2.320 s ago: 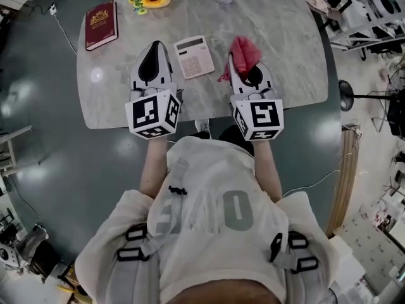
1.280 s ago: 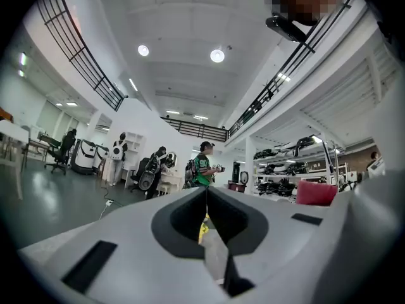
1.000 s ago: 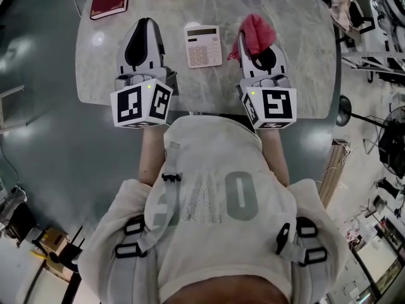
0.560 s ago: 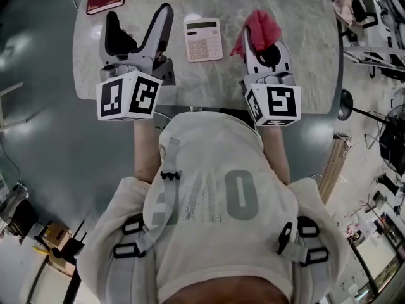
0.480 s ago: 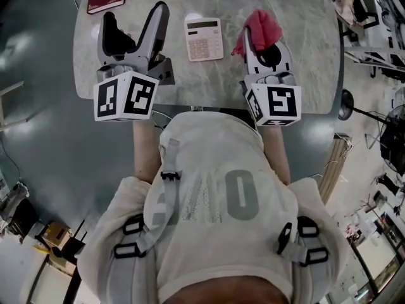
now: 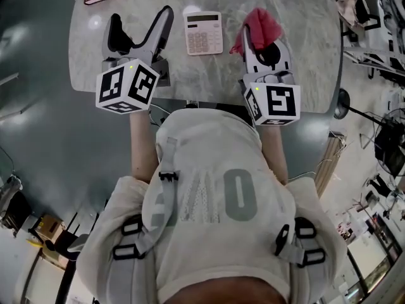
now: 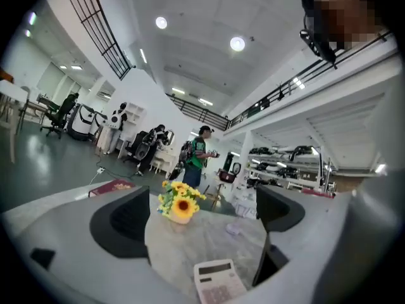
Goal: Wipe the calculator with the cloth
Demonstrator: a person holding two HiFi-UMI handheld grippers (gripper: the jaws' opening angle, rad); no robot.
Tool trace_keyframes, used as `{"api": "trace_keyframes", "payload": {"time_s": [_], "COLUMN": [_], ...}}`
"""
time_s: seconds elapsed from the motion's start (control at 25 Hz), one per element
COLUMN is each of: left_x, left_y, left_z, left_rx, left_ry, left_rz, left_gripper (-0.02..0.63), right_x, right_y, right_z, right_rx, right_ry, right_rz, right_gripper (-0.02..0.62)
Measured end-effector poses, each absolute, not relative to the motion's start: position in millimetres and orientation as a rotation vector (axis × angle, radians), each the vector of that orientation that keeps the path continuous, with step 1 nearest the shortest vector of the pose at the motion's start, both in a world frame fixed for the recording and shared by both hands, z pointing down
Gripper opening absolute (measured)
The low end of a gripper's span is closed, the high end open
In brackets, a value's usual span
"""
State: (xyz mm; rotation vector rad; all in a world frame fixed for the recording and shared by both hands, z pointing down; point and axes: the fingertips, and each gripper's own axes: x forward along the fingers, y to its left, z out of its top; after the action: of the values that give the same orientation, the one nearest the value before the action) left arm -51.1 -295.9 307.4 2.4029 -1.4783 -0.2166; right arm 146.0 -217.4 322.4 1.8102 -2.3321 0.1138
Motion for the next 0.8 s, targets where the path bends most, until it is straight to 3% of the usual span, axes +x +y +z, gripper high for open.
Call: {"api": "trace_keyframes", "payload": {"time_s": [0.32, 0.8], "left_x": [-43, -36], "left_y": [-289, -269], "left_z": [420, 537], "left_rx": [2.356, 2.075], "left_ry": [-1.526, -1.43], "left_rz": [0.405, 0.672], "left_gripper": [0.506, 0.505], "right_x": [150, 172], "right_y": [-212, -210], "right_z": [341, 369], "right_rx": [1.763, 1.759], "right_ry": [-2.326, -2.3], "right_rz": [0.187, 0.321], "right_gripper": [0.055, 0.055]}}
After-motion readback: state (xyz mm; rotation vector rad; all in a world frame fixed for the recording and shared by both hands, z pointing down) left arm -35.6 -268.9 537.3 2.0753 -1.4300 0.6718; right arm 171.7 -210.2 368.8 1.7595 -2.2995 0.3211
